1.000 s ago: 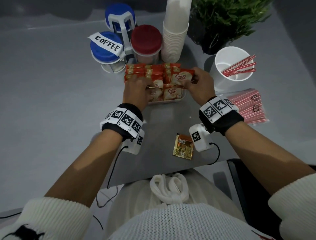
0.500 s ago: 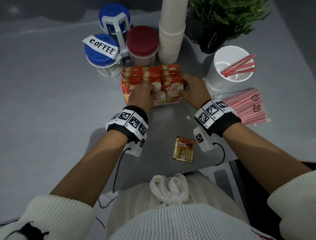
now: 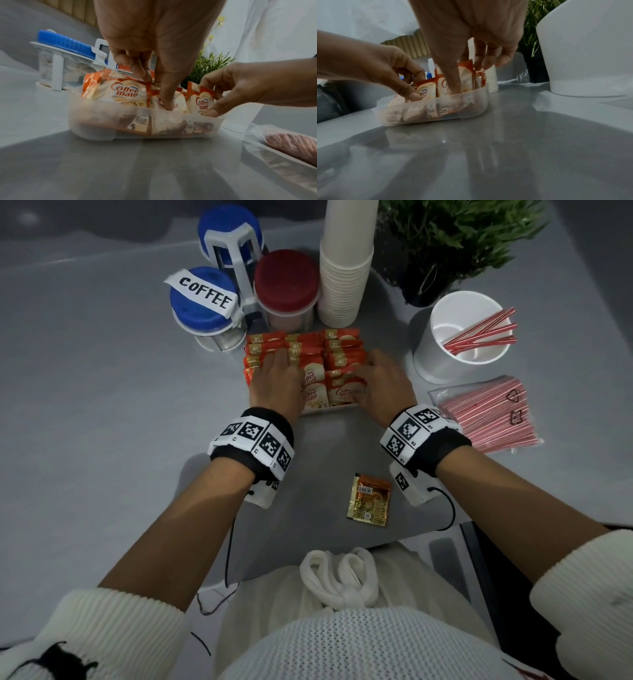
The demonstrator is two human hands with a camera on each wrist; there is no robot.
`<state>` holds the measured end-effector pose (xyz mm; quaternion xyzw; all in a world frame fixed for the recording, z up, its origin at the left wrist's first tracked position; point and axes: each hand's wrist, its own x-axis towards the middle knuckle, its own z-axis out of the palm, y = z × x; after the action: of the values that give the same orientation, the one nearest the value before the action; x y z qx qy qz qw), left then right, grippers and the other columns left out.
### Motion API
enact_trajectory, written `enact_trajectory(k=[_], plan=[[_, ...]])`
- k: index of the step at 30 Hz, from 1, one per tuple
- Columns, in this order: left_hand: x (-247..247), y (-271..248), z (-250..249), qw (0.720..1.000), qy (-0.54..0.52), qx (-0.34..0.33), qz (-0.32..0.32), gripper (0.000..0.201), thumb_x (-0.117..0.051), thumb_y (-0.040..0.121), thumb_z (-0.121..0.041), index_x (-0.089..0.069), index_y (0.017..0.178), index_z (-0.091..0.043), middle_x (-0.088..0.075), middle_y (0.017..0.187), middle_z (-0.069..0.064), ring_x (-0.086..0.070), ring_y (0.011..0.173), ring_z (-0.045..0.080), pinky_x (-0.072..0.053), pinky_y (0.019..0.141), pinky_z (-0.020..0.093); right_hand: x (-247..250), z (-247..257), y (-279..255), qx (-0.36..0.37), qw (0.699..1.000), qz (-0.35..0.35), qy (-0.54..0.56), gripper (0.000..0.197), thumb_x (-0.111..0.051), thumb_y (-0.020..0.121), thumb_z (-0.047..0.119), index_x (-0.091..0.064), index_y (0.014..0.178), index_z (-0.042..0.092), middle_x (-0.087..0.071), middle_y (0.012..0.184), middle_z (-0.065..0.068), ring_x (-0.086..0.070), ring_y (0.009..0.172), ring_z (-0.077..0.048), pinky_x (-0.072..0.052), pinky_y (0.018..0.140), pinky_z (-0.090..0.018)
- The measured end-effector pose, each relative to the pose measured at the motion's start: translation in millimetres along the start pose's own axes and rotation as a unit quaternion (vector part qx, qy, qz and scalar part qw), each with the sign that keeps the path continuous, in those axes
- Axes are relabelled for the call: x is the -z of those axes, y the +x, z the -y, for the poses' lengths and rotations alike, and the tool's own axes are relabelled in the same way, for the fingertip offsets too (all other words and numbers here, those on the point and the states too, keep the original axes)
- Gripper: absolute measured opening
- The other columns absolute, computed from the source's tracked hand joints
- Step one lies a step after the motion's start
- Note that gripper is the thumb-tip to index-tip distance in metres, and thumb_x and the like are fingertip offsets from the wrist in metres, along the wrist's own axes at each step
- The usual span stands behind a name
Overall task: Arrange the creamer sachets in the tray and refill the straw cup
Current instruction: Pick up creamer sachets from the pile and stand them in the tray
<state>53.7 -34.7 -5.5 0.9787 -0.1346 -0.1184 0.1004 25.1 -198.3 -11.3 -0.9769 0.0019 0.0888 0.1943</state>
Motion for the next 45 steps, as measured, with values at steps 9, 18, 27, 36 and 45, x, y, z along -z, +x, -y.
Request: enact_trajectory(k=[9,18,27,36,45], plan=[[-5,0,-1,0.999,-0.002,-0.047,-0.012,0.036,-0.055,0.089,-0.019,-0.055,0.124,-0.01,-0.04,0.13,0.015,-0.037,0.121,0.032,-0.033,0.095,0.039,4,9,7,0.072,0.995,-0.01,-0.062,0.033,-0.053,0.087,0.012,-0.056,0.12,0.011,-0.049,0.124,-0.017,-0.041,0.114,-0.036,-0.032,0.09,-0.043],[-6,-3,0,0.998,0.011,-0.045,-0.037,0.032,-0.054,0.089,-0.018,-0.06,0.12,-0.011,-0.04,0.132,0.008,-0.03,0.127,0.03,-0.025,0.102,0.04,18,13,17,0.071,0.988,0.02,-0.134,0.033,-0.05,0.09,0.018,-0.053,0.122,0.011,-0.042,0.133,-0.011,-0.035,0.121,-0.032,-0.028,0.095,-0.042],[-12,-11,5,0.998,-0.003,-0.047,-0.043,0.034,-0.05,0.091,-0.024,-0.06,0.123,-0.017,-0.043,0.134,0.007,-0.031,0.13,0.028,-0.023,0.105,0.041,11,46,38,0.115,0.988,0.03,-0.094,0.033,-0.047,0.092,0.022,-0.057,0.123,0.019,-0.048,0.126,-0.01,-0.035,0.122,-0.03,-0.025,0.1,-0.041],[-14,-5,11,0.998,-0.005,-0.04,-0.053,0.027,-0.057,0.085,-0.02,-0.068,0.109,-0.013,-0.051,0.125,0.01,-0.037,0.124,0.031,-0.028,0.099,0.043,12,40,42,0.087,0.988,0.062,-0.108,0.019,-0.057,0.082,0.013,-0.07,0.094,0.019,-0.062,0.109,-0.005,-0.039,0.119,-0.027,-0.022,0.099,-0.04],[-7,1,10,0.998,0.006,-0.06,-0.017,0.034,-0.056,0.088,-0.028,-0.063,0.119,-0.016,-0.043,0.131,0.005,-0.028,0.13,0.028,-0.023,0.103,0.042,14,34,49,0.074,0.991,0.106,-0.033,0.023,-0.06,0.087,0.021,-0.07,0.106,0.027,-0.062,0.118,0.001,-0.039,0.123,-0.025,-0.022,0.103,-0.04]])
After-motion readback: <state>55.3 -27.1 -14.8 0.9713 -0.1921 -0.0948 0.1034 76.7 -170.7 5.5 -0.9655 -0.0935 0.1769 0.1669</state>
